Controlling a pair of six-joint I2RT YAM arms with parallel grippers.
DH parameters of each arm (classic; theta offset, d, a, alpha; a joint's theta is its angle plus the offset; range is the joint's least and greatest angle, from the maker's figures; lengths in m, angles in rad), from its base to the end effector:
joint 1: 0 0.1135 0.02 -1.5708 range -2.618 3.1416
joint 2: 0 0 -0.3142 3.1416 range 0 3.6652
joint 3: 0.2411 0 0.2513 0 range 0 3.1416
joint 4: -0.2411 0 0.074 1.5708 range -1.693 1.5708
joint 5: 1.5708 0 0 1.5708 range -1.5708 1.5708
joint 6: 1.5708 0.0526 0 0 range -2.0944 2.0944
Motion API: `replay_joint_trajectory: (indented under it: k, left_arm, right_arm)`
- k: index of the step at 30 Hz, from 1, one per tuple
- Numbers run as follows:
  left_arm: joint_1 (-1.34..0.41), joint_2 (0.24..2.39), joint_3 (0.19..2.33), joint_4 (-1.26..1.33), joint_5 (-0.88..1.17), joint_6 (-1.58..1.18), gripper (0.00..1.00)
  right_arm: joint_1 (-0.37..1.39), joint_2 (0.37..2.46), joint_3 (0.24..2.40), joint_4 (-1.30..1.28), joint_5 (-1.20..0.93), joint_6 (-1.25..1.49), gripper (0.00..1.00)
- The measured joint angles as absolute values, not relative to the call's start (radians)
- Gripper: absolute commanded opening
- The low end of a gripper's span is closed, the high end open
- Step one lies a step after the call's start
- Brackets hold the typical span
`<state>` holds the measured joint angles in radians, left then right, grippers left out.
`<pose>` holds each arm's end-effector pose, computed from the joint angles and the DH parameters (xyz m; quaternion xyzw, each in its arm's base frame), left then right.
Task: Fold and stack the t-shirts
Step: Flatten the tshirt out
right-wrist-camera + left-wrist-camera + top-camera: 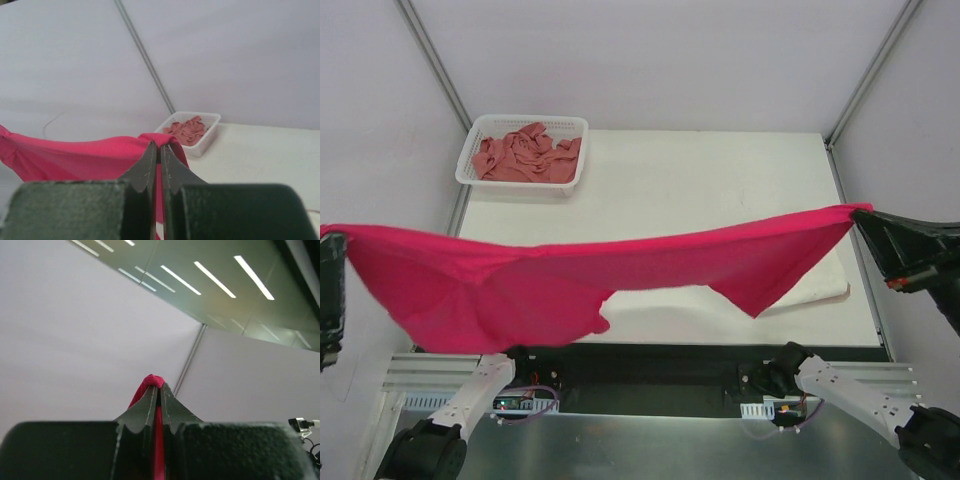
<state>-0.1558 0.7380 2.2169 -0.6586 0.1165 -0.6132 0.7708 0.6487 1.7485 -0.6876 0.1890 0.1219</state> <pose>-0.1627 0.0194 0.6657 -0.0302 0.3686 -0.3682 0.8530 -0.0347 -0.0475 0.5984 -0.0989 0.5417 0.3130 0.7738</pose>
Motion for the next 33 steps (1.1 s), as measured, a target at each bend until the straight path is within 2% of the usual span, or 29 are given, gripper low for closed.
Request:
replay_joint_trajectory:
  k: [5, 12, 16, 21, 24, 27, 30, 33]
  left_arm:
    - [-0.156, 0.760, 2.335, -0.621, 0.150, -0.585, 0.00]
    - [-0.156, 0.832, 2.289, -0.574, 0.143, -0.550, 0.00]
    - [-0.156, 0.903, 2.107, -0.548, 0.080, -0.498, 0.00]
    - [-0.159, 1.034, 1.742, -0.503, -0.015, -0.402, 0.00]
    - [-0.165, 1.163, 1.535, -0.465, -0.077, -0.376, 0.00]
    - [-0.164, 1.348, 1.357, -0.443, -0.105, -0.377, 0.00]
    - [-0.164, 1.521, 1.292, -0.429, -0.095, -0.380, 0.00]
    - [-0.164, 1.637, 1.277, -0.422, -0.087, -0.402, 0.00]
  right_arm:
    - [0.770, 0.653, 1.831, -0.704, 0.103, 0.110, 0.01]
    - [0.769, 0.696, 1.830, -0.715, 0.182, 0.051, 0.01]
    - [0.769, 0.756, 1.743, -0.698, 0.332, 0.002, 0.01]
    - [0.725, 0.882, 1.484, -0.656, 0.523, -0.011, 0.01]
    - [0.623, 1.028, 1.333, -0.621, 0.503, 0.019, 0.01]
    - [0.504, 1.274, 1.232, -0.579, 0.429, 0.056, 0.01]
    - [0.441, 1.493, 1.219, -0.555, 0.346, 0.067, 0.01]
    - [0.416, 1.626, 1.230, -0.543, 0.294, 0.067, 0.01]
